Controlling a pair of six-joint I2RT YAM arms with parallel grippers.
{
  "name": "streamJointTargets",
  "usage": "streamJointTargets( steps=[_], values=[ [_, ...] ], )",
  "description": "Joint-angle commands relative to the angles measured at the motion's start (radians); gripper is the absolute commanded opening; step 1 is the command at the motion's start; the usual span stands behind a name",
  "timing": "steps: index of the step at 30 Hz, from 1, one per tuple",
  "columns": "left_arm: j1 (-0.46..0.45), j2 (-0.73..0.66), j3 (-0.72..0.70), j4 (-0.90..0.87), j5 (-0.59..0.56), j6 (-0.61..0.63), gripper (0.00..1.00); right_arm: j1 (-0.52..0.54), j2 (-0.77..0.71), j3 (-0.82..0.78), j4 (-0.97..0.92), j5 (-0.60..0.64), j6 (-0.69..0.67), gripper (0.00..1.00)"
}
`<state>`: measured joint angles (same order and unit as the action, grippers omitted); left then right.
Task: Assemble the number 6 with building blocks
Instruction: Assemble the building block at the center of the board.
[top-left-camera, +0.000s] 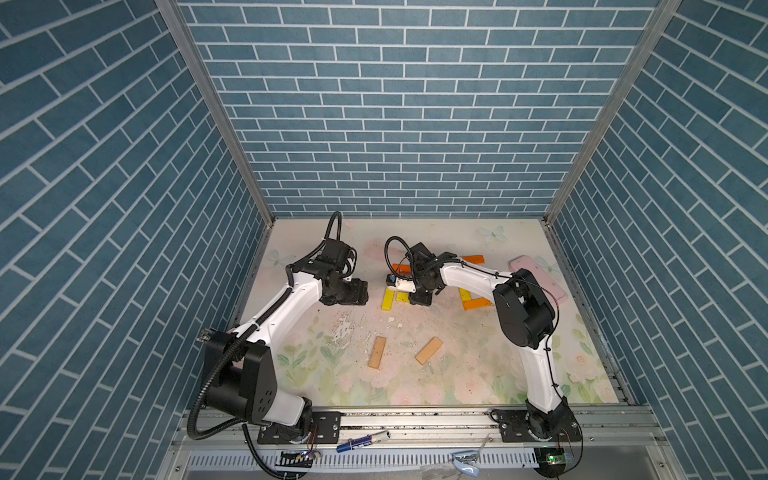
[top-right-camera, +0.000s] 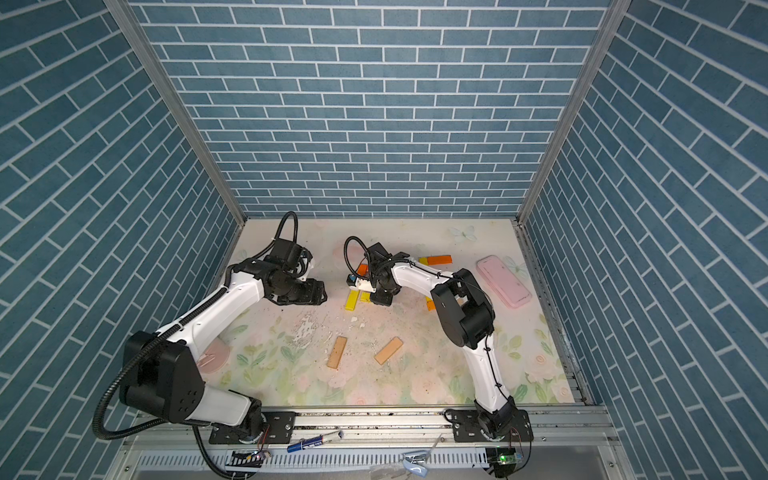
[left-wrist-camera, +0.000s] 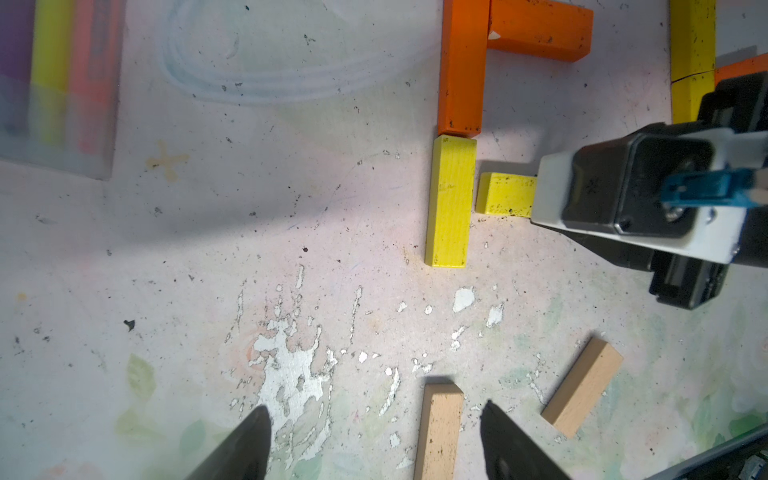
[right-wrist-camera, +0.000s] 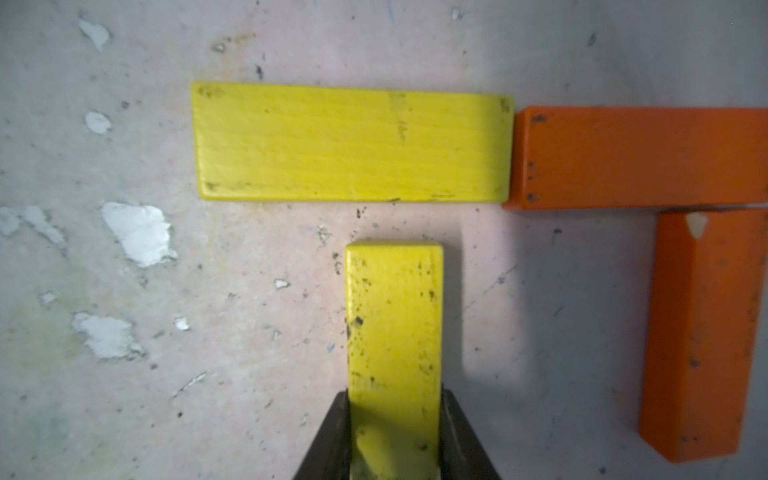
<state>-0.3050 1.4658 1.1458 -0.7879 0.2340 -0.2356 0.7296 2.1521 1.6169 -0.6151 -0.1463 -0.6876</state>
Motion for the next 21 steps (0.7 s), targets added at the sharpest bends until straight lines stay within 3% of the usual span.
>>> streamJointTargets(
  steps=[1,21],
  values=[
    [0.01,-0.012,-0.009,-0.004,0.005,0.002,0.8,-0.009,0.034,0.018,-0.029,-0.021,-0.026,0.29],
    [0.011,-0.014,-0.011,-0.001,0.015,0.0,0.8,-0.009,0.084,0.052,-0.051,-0.023,-0.023,0.3]
  ],
)
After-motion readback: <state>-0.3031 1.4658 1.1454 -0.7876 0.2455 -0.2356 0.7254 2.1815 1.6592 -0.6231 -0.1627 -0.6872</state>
